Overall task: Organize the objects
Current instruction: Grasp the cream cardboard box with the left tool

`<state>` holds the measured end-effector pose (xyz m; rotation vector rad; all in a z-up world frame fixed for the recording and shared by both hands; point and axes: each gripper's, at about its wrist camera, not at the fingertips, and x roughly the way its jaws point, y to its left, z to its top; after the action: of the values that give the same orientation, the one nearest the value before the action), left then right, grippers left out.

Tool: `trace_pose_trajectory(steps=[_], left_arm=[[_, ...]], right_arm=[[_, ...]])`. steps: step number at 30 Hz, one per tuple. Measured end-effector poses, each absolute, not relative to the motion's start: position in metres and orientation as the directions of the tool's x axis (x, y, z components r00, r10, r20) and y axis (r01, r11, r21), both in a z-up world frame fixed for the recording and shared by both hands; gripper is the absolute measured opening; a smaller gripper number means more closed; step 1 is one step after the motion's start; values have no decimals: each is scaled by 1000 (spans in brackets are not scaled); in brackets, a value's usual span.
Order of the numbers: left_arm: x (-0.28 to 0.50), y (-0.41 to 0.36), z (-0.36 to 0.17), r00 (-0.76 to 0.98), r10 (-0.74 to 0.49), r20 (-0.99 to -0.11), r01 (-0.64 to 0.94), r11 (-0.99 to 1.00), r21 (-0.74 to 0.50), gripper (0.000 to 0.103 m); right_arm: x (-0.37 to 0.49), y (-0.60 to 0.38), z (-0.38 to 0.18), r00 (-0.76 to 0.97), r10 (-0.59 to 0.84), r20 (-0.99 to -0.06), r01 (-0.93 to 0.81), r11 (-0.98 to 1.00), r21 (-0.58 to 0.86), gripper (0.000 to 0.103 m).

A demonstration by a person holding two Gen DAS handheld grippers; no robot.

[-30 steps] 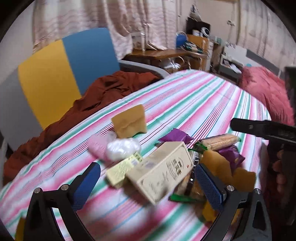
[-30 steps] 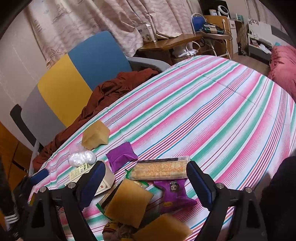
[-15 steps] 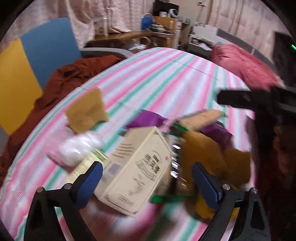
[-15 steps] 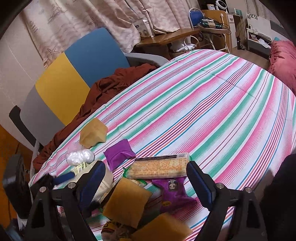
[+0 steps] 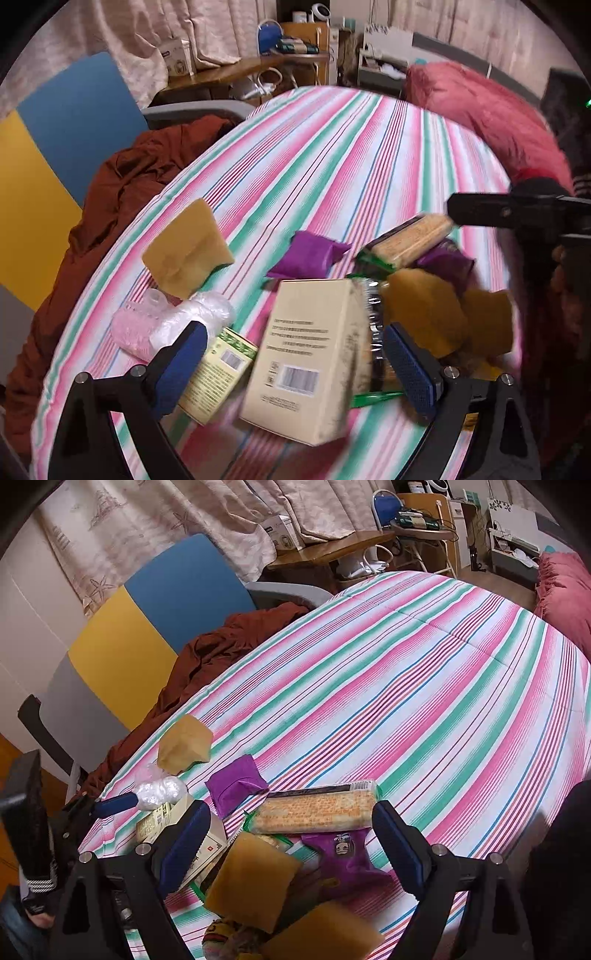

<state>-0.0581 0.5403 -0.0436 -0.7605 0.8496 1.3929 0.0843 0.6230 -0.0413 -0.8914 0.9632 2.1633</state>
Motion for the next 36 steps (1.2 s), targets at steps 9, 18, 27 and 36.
trace_pose_trajectory(steps=[9, 18, 27, 36], left_arm=[[-56, 551, -62, 50, 480, -876, -998, 56, -26, 78], [-31, 519, -57, -34, 537, -843, -999, -32, 20, 57], [-33, 427, -61, -227, 502, -834, -897, -441, -21, 56], [-27, 416, -79, -277, 495, -823, -853, -521, -26, 50]], right_arm=[[84, 625, -42, -584, 252, -771, -740, -556, 379, 91], [88, 630, -41, -575, 279, -769, -757, -538, 371, 91], [86, 629, -41, -591, 264, -762, -743, -548, 385, 91], [77, 612, -36, -678, 172, -715, -633, -632, 448, 91]])
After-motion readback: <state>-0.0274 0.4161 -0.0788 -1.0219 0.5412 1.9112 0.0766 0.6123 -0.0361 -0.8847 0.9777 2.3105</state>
